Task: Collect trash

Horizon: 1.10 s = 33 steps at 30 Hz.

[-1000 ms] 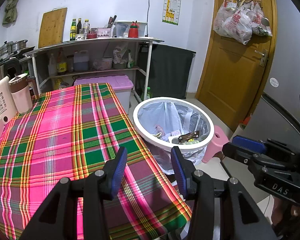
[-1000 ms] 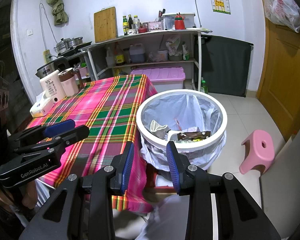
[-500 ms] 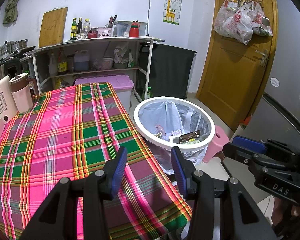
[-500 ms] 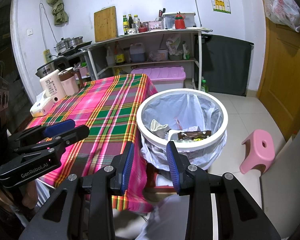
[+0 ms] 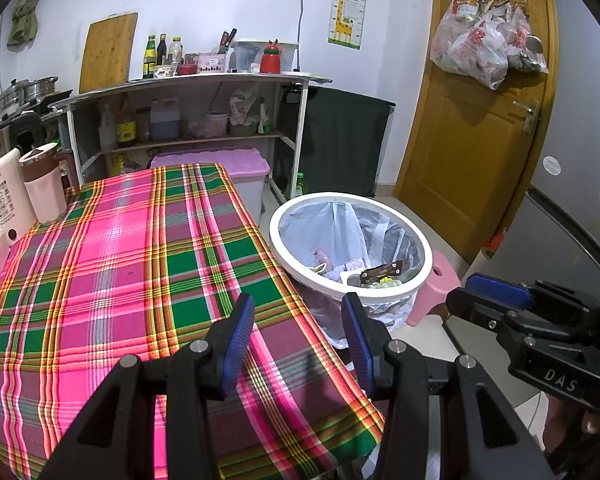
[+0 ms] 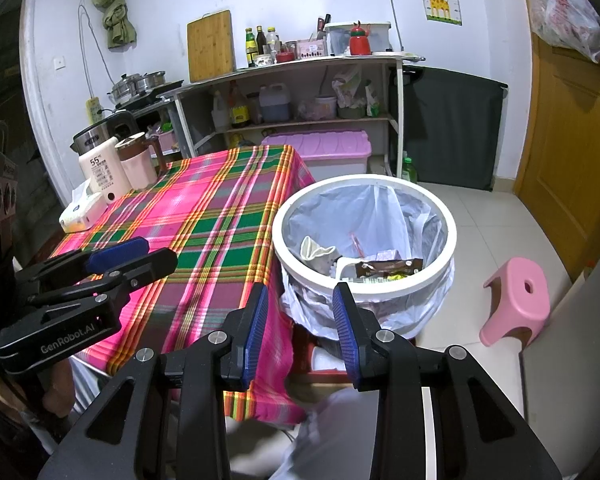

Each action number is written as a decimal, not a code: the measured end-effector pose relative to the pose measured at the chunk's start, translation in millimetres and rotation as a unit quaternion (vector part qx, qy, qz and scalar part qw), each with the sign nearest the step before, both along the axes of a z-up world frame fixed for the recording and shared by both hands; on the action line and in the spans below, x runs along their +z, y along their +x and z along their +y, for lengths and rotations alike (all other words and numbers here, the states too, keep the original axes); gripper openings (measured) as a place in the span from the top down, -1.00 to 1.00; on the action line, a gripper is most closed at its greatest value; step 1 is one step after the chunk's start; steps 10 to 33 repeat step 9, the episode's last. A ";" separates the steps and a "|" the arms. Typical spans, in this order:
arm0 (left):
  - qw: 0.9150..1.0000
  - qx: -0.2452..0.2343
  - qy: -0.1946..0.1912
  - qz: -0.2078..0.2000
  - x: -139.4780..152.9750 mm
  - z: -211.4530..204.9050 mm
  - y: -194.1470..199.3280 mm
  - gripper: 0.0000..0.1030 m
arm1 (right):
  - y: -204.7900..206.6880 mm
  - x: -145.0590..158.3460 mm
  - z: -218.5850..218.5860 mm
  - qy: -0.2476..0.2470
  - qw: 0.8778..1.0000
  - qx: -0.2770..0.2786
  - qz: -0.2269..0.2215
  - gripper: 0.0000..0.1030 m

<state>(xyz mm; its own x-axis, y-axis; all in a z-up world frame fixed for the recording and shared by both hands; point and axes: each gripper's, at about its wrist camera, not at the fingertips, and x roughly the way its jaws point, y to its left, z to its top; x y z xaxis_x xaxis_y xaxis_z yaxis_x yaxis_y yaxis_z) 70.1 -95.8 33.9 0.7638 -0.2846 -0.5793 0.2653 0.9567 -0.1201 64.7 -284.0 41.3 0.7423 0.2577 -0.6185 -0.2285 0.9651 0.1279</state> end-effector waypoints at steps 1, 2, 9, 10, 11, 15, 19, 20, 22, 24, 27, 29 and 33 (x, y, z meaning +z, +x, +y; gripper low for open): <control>1.000 0.002 0.001 0.000 -0.3 1.6 -0.3 0.09 | 0.6 0.7 0.1 0.000 1.000 0.000 0.000 0.32; 1.000 0.003 0.001 0.000 -0.6 -0.7 0.4 0.09 | 0.6 0.7 0.1 0.000 1.000 0.000 0.000 0.32; 1.000 0.006 0.003 0.000 -1.1 0.0 1.1 0.09 | -0.6 -0.7 -0.3 0.000 1.000 0.000 0.001 0.32; 1.000 0.006 0.003 0.000 -1.1 0.0 1.1 0.09 | -0.6 -0.7 -0.3 0.000 1.000 0.000 0.001 0.32; 1.000 0.006 0.003 0.000 -1.1 0.0 1.1 0.09 | -0.6 -0.7 -0.3 0.000 1.000 0.000 0.001 0.32; 1.000 0.006 0.003 0.000 -1.1 0.0 1.1 0.09 | -0.6 -0.7 -0.3 0.000 1.000 0.000 0.001 0.32; 1.000 0.006 0.003 0.000 -1.1 0.0 1.1 0.09 | -0.6 -0.7 -0.3 0.000 1.000 0.000 0.001 0.32; 1.000 0.006 0.003 0.000 -1.1 0.0 1.1 0.09 | -0.6 -0.7 -0.3 0.000 1.000 0.000 0.001 0.32; 1.000 0.006 0.003 0.000 -1.1 0.0 1.1 0.09 | -0.6 -0.7 -0.3 0.000 1.000 0.000 0.001 0.32; 1.000 0.006 0.003 0.000 -1.1 0.0 1.1 0.09 | -0.6 -0.7 -0.3 0.000 1.000 0.000 0.001 0.32; 1.000 0.006 0.003 0.000 -1.1 0.0 1.1 0.09 | -0.6 -0.7 -0.3 0.000 1.000 0.000 0.001 0.32; 1.000 0.006 0.003 0.000 -1.1 0.0 1.1 0.09 | -0.6 -0.7 -0.3 0.000 1.000 0.000 0.001 0.32; 1.000 0.006 0.003 0.000 -1.1 0.0 1.1 0.09 | -0.6 -0.7 -0.3 0.000 1.000 0.000 0.001 0.32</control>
